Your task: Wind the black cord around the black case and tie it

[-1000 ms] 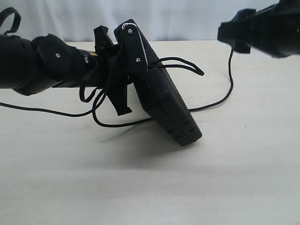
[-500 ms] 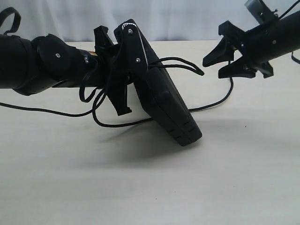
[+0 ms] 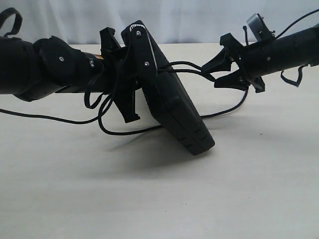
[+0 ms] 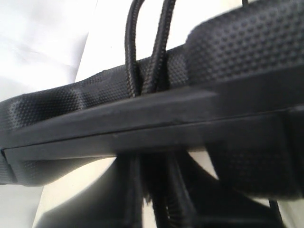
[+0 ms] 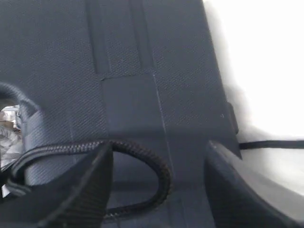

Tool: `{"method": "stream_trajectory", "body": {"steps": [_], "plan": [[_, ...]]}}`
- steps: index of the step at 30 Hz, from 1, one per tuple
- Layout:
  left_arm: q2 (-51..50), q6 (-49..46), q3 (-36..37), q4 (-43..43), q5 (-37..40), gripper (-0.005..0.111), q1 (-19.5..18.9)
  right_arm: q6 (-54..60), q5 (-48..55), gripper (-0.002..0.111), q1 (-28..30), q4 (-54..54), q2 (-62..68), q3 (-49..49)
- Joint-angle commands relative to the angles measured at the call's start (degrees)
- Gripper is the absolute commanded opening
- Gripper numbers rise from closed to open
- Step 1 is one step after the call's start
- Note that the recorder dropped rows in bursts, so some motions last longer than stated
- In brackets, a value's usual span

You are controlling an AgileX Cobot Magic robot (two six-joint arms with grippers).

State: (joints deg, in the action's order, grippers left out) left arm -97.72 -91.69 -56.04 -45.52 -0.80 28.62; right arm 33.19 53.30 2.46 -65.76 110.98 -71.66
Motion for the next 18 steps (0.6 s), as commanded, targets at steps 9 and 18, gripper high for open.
{"method": "stream_trajectory", "body": {"steps": [9,18], "plan": [[0.1,0.5,-0.1,-0.2,-0.3,0.000,0.1,6.6,-0.5,0.011,-5.9,-7.1,2.5,-0.3],[11.0,14.0,0.1,-2.1,2.4,0.049,0.1,7.9,-0.6,0.004,-2.4,-6.4,-6.1,-0.3]]}}
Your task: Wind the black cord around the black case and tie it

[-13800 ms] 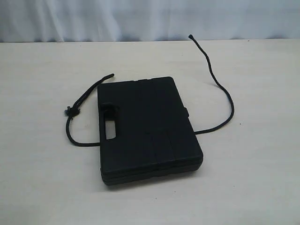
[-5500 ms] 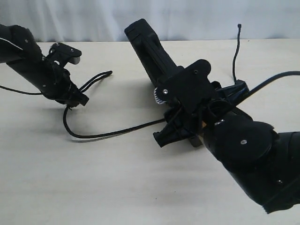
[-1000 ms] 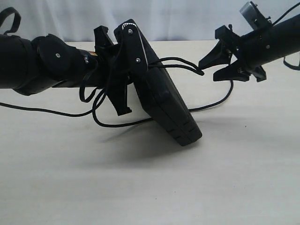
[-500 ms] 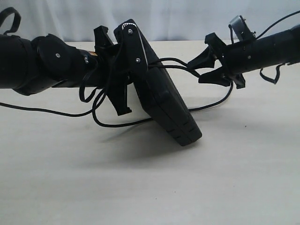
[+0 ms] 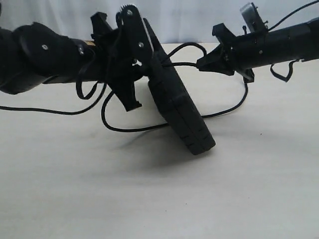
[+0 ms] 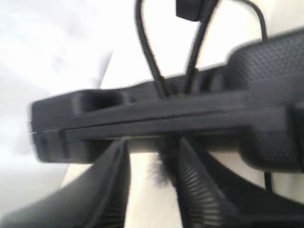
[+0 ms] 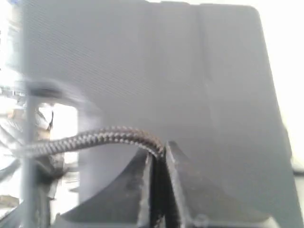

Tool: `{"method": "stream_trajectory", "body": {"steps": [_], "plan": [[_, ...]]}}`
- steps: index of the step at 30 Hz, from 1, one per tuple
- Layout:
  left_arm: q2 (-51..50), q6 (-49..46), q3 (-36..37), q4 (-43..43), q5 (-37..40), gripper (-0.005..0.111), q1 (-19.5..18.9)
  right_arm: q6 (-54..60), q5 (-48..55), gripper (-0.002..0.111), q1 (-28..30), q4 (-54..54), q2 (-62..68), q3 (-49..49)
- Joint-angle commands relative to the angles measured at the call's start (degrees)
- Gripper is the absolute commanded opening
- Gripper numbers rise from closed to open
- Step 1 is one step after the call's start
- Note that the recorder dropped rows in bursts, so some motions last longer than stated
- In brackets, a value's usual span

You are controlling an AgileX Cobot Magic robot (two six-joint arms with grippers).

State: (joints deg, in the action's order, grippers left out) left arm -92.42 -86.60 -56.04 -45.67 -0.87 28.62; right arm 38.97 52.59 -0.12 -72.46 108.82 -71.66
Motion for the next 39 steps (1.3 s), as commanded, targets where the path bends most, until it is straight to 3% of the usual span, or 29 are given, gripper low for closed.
{"method": "stream_trajectory", "body": {"steps": [1,8,18,24,28,31,35,37,39], "plan": [[6.5,8.9,0.1,-1.8,3.5,0.050,0.1,2.4,0.0,0.004,0.1,0.3,-4.6,-0.3],[2.5,8.5,0.0,-1.6,11.7,0.051,0.1,2.4,0.6,0.004,0.0,4.4,-6.9,-0.3],[-1.7,8.8,-0.3,-5.6,2.8,0.051,0.1,6.9,2.7,0.004,-0.8,10.5,-6.9,-0.3],[-2.0,8.9,-2.6,-8.0,7.9,0.051,0.1,6.9,-3.8,0.004,-6.6,19.0,-6.9,-0.3],[-5.6,8.9,-3.7,-11.3,6.4,0.051,-0.3,6.9,-6.2,0.004,-10.0,19.1,-7.0,-0.3],[-7.6,8.9,-6.5,-12.7,10.7,0.051,-0.3,6.0,-6.2,0.004,-10.0,19.2,-7.0,-0.3],[-6.6,8.9,-8.7,-12.4,9.5,0.051,-2.3,4.7,-6.6,0.004,-9.9,21.2,-7.0,-0.3],[-4.6,9.0,-8.7,-13.1,15.7,0.051,-3.9,3.1,-9.3,0.004,-9.9,21.2,-7.0,-0.3],[-1.7,9.2,-8.7,-15.0,28.6,0.051,-4.7,2.6,-11.1,0.004,-9.9,21.2,-7.0,-0.3]]}}
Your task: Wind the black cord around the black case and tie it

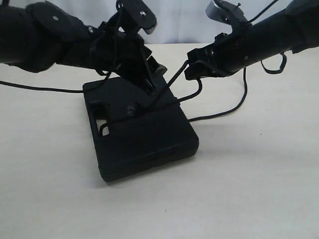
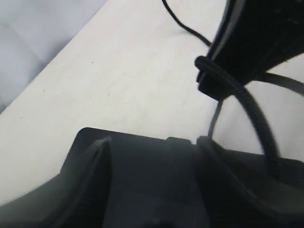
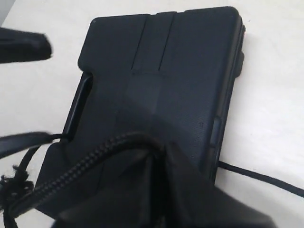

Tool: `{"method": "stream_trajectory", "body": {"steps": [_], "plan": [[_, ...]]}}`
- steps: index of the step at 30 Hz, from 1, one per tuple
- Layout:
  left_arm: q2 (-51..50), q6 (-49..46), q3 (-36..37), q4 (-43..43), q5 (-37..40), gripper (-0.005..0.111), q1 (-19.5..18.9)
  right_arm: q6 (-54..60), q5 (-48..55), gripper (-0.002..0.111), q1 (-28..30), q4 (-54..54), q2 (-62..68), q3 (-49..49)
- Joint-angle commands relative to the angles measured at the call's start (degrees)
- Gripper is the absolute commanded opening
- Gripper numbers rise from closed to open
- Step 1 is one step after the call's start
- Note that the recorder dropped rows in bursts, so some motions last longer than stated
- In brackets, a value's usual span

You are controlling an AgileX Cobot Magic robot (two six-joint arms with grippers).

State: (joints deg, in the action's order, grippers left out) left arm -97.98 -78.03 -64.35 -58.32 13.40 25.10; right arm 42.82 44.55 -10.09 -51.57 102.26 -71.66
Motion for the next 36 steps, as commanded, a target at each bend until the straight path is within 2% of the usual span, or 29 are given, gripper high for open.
{"method": "stream_trajectory", "body": {"steps": [1,4,9,13,15,17,21,23,26,30,33,36], "plan": [[4.0,0.6,-0.4,-2.4,15.0,0.051,-0.8,-1.3,-3.3,0.004,0.1,0.3,-0.4,-0.3],[1.3,1.8,-0.4,-3.3,7.4,0.051,0.3,-1.3,-2.2,0.004,0.0,0.3,-0.4,-0.3],[-2.7,0.8,-0.4,-6.9,7.1,0.051,0.3,-1.3,-1.9,0.004,0.0,0.3,-0.4,-0.2],[-4.0,0.3,-0.4,-8.8,-1.3,0.051,0.3,-1.3,-1.5,0.005,0.0,0.3,-0.4,-0.2],[-4.0,0.3,-0.4,-8.8,-5.7,0.043,0.3,-1.1,-1.2,0.005,0.0,0.9,-0.4,-0.2],[-4.0,0.3,-0.4,-8.8,-8.8,0.029,0.3,-1.1,-1.0,0.005,0.0,2.7,-0.4,-0.2],[-4.0,0.3,-0.4,-8.8,-6.9,0.002,0.3,-1.2,0.2,0.006,0.0,5.0,-0.4,-0.2],[-4.0,0.2,-0.4,-8.8,-4.7,0.000,0.3,-1.2,0.5,0.013,0.0,5.0,-0.4,-0.2],[-4.0,0.2,-0.4,-8.8,-4.0,0.000,0.3,-2.3,1.9,0.031,0.0,4.3,-0.5,-0.4],[-3.5,0.2,-0.4,-8.8,-4.3,0.000,0.3,-10.6,5.5,0.056,2.0,9.8,-2.6,-4.2],[-2.6,0.2,-0.4,-8.8,-4.7,0.000,0.3,-20.4,4.6,0.058,5.4,19.8,-5.1,-8.0],[-1.5,0.2,-0.4,-8.7,-5.3,0.000,0.3,-33.4,-1.4,0.058,9.2,32.6,-5.7,-10.3]]}}
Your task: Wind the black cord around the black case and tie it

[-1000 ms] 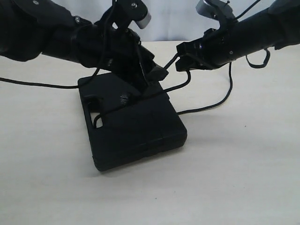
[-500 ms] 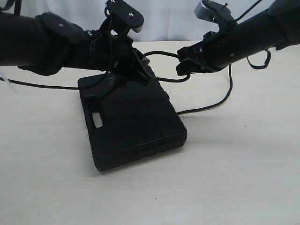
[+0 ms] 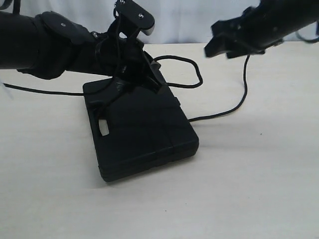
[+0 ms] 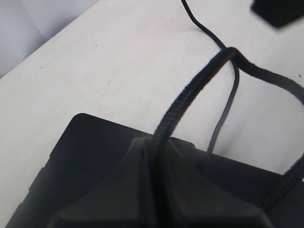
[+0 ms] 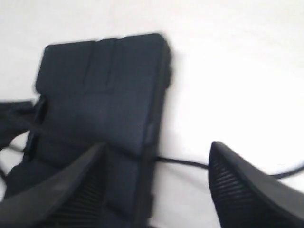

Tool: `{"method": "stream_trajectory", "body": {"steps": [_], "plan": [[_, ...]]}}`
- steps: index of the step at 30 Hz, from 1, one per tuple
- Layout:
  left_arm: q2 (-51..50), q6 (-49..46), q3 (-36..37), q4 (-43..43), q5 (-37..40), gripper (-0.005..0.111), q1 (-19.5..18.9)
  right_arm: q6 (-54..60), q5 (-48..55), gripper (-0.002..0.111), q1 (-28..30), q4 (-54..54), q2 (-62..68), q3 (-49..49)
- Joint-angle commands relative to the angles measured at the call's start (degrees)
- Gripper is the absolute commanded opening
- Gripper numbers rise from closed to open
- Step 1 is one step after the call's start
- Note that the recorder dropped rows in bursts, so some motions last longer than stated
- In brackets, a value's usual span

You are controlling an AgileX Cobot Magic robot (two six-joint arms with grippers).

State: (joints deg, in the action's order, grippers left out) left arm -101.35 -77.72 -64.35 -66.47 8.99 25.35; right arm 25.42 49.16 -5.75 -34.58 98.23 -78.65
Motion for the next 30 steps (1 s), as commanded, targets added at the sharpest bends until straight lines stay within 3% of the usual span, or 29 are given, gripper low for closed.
{"method": "stream_trajectory", "body": {"steps": [1,3,6,15,21,23,26,28,30], "plan": [[2.0,-0.1,-0.4,-0.6,-1.0,0.000,0.1,-19.4,-8.2,0.058,5.7,20.1,-1.3,-3.4],[2.2,-0.1,-0.4,-0.6,-1.0,0.000,0.1,-25.4,-12.6,0.058,7.1,26.7,0.6,-3.4],[2.2,-0.1,-0.4,-0.6,-1.0,0.000,0.1,-24.9,-17.9,0.058,7.6,30.0,6.4,-4.0],[2.2,-0.1,-0.4,-0.6,-0.6,0.000,0.1,-24.6,-36.2,0.058,7.8,30.0,27.0,-11.9],[2.2,-0.1,-0.4,-0.6,-0.6,0.000,0.1,-24.8,-38.5,0.058,7.8,30.8,39.0,-24.2],[2.2,-0.1,-0.4,-0.6,-0.6,0.000,0.1,-25.0,-36.5,0.049,7.8,30.8,41.7,-29.2],[2.2,-0.1,-0.4,-0.6,-0.6,0.000,0.1,-25.0,-26.9,0.006,7.8,28.6,43.1,-34.1],[2.2,0.1,-0.4,-0.6,-0.6,0.000,0.1,-21.4,-21.1,0.005,7.8,23.9,41.6,-34.5],[2.4,0.1,-0.4,-0.6,-0.3,0.000,0.1,-8.7,-15.0,0.004,7.8,17.6,38.8,-33.3]]}}
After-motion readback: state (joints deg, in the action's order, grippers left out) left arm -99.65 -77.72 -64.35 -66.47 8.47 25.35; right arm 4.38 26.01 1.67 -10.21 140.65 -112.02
